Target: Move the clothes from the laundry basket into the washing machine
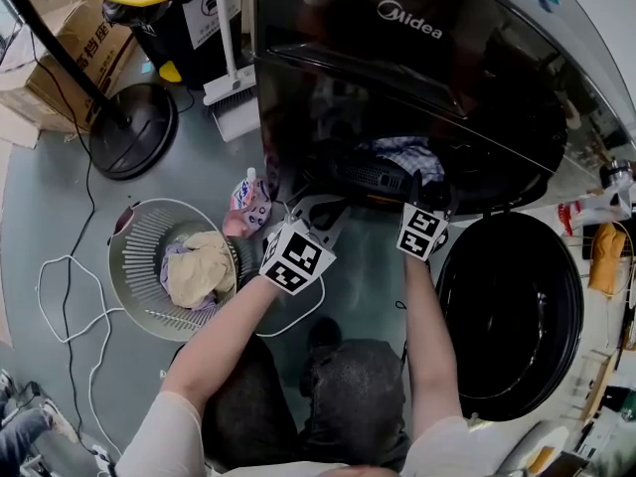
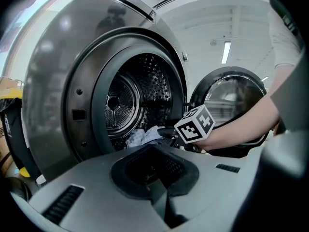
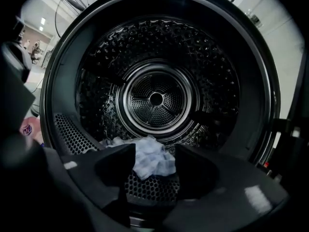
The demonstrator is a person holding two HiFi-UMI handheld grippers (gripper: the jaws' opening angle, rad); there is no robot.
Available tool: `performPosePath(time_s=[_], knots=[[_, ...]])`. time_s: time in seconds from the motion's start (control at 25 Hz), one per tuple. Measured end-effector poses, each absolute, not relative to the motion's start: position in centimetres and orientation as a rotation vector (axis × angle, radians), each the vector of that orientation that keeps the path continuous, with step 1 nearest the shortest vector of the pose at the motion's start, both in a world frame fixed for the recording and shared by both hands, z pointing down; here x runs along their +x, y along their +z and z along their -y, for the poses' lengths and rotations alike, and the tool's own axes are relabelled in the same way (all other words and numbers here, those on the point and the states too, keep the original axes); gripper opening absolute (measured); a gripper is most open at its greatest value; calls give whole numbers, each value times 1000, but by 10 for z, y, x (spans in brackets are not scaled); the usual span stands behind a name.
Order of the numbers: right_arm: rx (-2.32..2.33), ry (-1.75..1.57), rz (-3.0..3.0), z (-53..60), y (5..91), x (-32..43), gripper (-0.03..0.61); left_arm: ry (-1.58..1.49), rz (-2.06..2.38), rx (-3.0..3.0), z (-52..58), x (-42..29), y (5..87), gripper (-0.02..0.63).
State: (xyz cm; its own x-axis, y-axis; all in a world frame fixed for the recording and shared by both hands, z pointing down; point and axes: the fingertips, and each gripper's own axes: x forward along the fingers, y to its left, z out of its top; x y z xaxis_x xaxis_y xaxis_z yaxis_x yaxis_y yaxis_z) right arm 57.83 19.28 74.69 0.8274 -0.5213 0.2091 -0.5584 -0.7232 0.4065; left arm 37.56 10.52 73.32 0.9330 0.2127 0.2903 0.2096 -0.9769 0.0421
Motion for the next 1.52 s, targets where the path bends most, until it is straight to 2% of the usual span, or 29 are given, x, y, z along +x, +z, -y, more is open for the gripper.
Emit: performPosePath(time_s=[0.2,0.4,0.72,0.96,1.2,1.52], knots=[[2558,204,856,-189,766,566,263,465,-318,3082,-98,373,734,6],[2622,318,879,-187,785,573,293,455,-277,3080,-87,370,734,6],[2610,198,1005,-167,753,548,293,436,-104,3005,-71,372,727,6],[2523,195,1136,-158,697,500,288,485,28,2950,-73,359,687,6],[2522,287,1198,-162,627,447,246,610,35,2917,-96,313,631,6],[2528,283,1260,-179,477,386,191,647,49,2855,-125,251,501,6]])
